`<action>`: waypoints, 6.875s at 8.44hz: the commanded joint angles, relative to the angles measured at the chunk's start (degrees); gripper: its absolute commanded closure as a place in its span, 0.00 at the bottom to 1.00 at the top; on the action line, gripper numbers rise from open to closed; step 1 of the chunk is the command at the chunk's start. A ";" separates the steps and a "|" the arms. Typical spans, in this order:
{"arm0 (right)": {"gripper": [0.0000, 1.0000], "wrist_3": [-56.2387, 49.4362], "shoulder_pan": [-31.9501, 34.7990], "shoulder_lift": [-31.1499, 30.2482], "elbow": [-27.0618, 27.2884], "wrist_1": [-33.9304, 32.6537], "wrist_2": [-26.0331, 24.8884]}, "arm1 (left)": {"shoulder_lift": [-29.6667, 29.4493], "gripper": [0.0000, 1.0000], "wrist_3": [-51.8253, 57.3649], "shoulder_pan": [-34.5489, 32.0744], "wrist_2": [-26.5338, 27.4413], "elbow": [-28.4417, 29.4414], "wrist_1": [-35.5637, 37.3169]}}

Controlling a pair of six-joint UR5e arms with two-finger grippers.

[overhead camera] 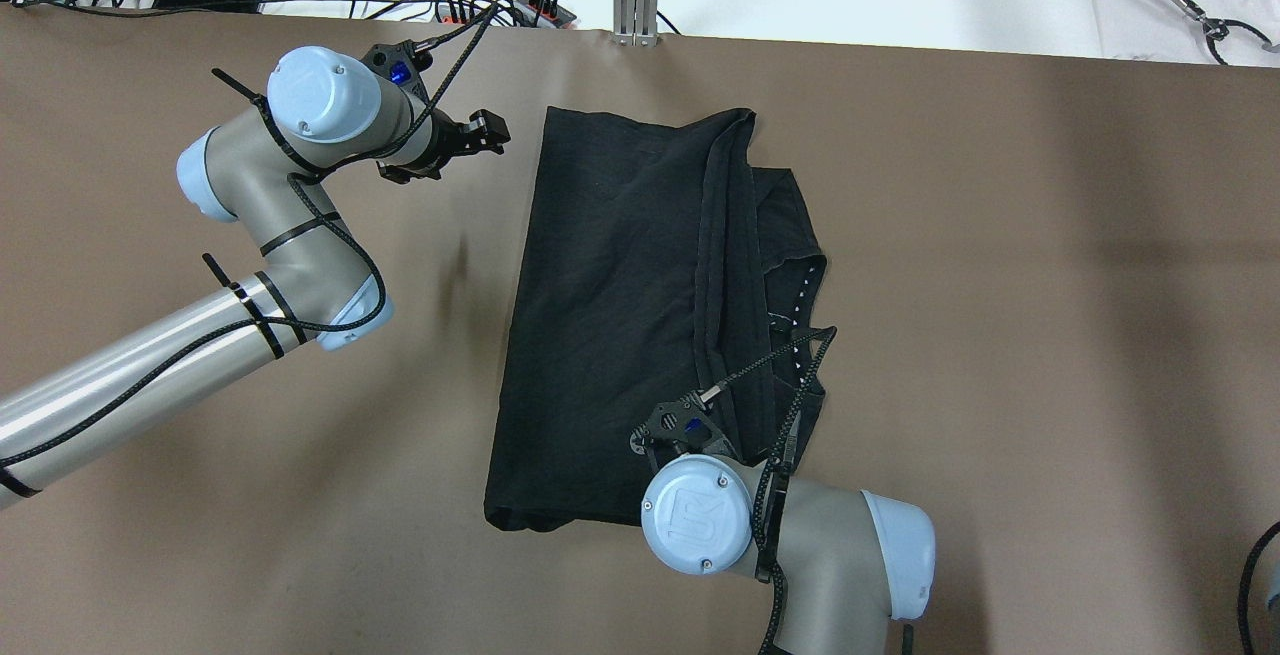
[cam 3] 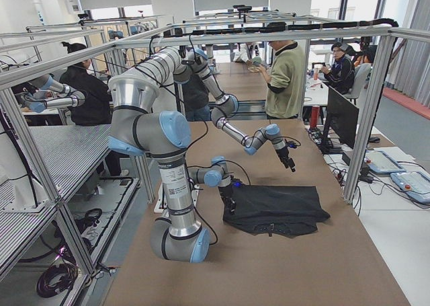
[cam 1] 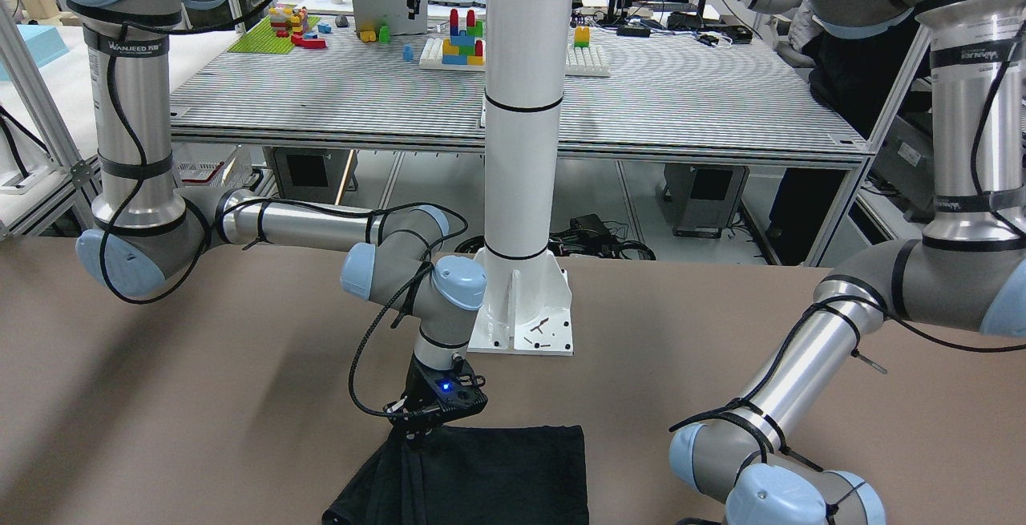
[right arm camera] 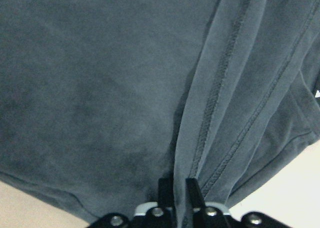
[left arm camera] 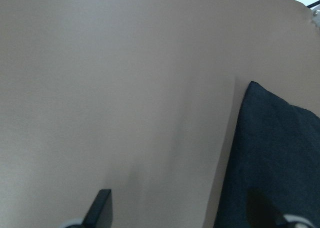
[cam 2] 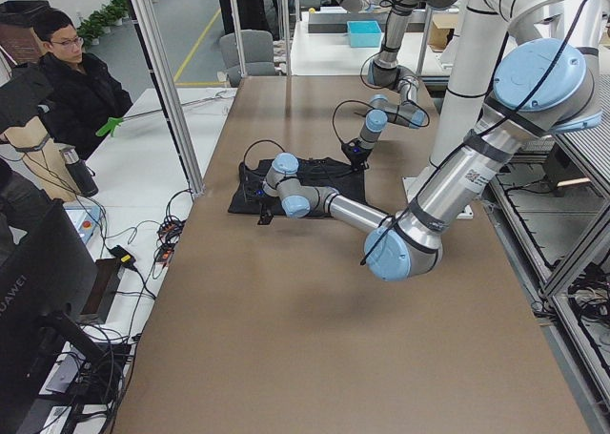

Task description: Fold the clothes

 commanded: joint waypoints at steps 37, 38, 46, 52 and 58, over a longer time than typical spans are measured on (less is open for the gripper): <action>0.26 83.53 -5.54 -15.96 8.44 15.82 -6.33 | 3.34 0.06 -0.44 1.25 4.48 -4.27 0.09; 0.26 83.53 -5.63 -15.96 8.44 15.82 -6.33 | 3.34 0.06 -0.44 1.34 4.57 -4.27 0.09; 0.50 83.79 -6.86 -16.05 8.09 15.91 -6.24 | 3.52 0.06 -0.53 2.92 6.85 -4.80 0.09; 0.91 83.79 -6.86 -16.93 8.61 15.91 -6.15 | 3.52 0.06 -0.62 2.92 7.03 -4.97 0.09; 1.00 83.61 -5.89 -16.58 11.69 15.82 -6.07 | 3.26 0.06 -3.06 3.54 7.03 -5.06 0.09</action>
